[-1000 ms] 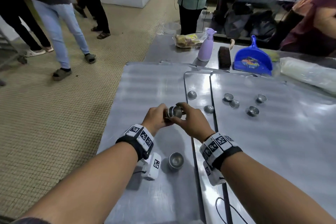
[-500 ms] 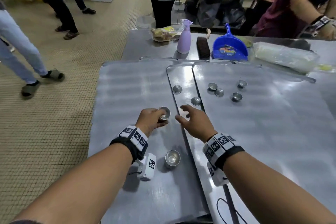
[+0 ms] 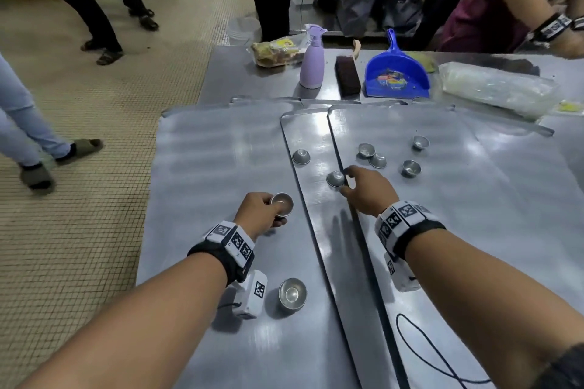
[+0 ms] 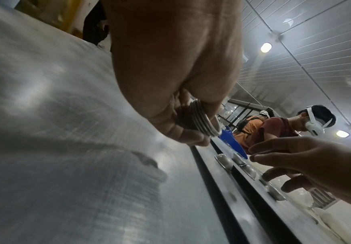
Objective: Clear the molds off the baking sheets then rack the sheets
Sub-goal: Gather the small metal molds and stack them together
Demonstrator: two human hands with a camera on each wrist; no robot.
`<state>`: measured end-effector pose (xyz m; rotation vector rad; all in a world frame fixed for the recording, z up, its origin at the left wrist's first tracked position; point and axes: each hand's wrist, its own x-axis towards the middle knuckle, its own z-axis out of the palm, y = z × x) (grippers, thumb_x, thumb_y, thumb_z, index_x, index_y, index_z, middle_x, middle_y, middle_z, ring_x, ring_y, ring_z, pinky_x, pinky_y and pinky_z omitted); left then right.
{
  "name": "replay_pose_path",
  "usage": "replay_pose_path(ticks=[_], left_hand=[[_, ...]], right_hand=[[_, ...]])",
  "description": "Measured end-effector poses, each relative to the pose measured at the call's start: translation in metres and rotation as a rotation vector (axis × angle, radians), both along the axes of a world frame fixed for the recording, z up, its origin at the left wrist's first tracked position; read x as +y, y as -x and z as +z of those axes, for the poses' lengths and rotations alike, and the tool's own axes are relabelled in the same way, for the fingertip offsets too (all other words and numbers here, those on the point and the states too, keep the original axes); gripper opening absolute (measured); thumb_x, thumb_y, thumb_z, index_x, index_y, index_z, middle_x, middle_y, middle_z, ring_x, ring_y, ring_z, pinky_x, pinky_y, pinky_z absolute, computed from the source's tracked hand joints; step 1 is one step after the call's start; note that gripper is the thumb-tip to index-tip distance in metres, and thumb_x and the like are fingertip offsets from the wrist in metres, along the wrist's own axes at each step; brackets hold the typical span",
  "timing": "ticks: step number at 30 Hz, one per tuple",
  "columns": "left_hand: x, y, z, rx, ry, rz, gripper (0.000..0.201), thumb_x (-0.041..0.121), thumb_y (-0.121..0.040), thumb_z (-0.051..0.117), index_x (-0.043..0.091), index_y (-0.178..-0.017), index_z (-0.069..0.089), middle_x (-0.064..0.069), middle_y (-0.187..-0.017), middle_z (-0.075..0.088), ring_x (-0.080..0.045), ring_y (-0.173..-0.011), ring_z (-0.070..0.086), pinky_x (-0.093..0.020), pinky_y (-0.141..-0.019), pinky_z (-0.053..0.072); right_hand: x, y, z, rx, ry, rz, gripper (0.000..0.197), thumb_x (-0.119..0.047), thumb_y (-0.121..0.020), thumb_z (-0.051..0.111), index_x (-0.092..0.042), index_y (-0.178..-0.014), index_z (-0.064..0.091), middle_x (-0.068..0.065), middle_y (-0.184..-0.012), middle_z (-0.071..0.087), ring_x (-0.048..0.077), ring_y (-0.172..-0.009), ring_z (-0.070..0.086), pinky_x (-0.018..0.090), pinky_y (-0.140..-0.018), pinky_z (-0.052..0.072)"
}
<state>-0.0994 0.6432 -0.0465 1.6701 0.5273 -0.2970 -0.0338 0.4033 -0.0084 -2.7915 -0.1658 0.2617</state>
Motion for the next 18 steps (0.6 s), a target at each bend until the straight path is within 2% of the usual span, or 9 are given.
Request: replay_pose_path(ticks=[5,7,9,12,15,18], left_hand=[[-0.003,-0.007,-0.001,0.016,-0.014,0.011,0.010,0.004,-0.091,0.063,-0.001,-0.097,0.069,-0.014,-0.078,0.070,-0.020,-0.064,0.071,-0.029,-0.055,0.052],[-0.004,-0.009,-0.003,0.015,-0.023,0.019,0.010,0.004,-0.091,0.062,-0.002,-0.096,0.069,-0.014,-0.078,0.070,-0.021,-0.064,0.071,-0.030,-0.056,0.052],[-0.004,-0.010,-0.006,0.010,-0.033,0.020,0.010,0.005,-0.091,0.062,-0.001,-0.095,0.069,-0.014,-0.077,0.070,-0.022,-0.064,0.071,-0.032,-0.058,0.051],[-0.004,-0.009,-0.010,0.005,-0.043,0.020,0.010,0.005,-0.090,0.063,-0.001,-0.095,0.069,-0.013,-0.075,0.070,-0.022,-0.062,0.071,-0.031,-0.056,0.050],[-0.004,-0.007,-0.013,-0.001,-0.050,0.026,0.010,0.004,-0.089,0.063,-0.001,-0.096,0.069,-0.013,-0.075,0.070,-0.020,-0.060,0.070,-0.031,-0.056,0.049],[-0.003,-0.005,-0.017,-0.003,-0.053,0.031,0.010,0.004,-0.090,0.062,-0.001,-0.095,0.069,-0.013,-0.074,0.070,-0.020,-0.057,0.069,-0.032,-0.057,0.050]], right_hand=[[0.008,-0.036,-0.016,0.070,0.092,0.122,0.038,-0.030,-0.090,0.058,-0.018,-0.126,0.057,0.008,-0.124,0.064,0.032,-0.109,0.062,0.042,-0.089,0.052],[0.010,-0.045,-0.024,0.098,0.160,0.174,0.040,-0.031,-0.090,0.055,-0.019,-0.127,0.055,0.007,-0.127,0.061,0.033,-0.110,0.060,0.043,-0.088,0.052],[0.010,-0.052,-0.031,0.099,0.199,0.203,0.035,-0.029,-0.090,0.052,-0.019,-0.123,0.055,0.006,-0.126,0.059,0.034,-0.107,0.060,0.040,-0.082,0.051],[0.008,-0.056,-0.040,0.092,0.210,0.220,0.025,-0.024,-0.090,0.049,-0.020,-0.113,0.058,0.007,-0.124,0.056,0.036,-0.101,0.061,0.038,-0.074,0.047],[0.008,-0.052,-0.043,0.058,0.211,0.218,0.024,-0.026,-0.093,0.049,-0.019,-0.114,0.058,0.009,-0.123,0.053,0.038,-0.098,0.062,0.037,-0.072,0.045],[0.013,-0.046,-0.044,0.024,0.150,0.207,0.025,-0.027,-0.095,0.048,-0.013,-0.115,0.054,0.011,-0.120,0.057,0.038,-0.094,0.061,0.039,-0.073,0.047]])
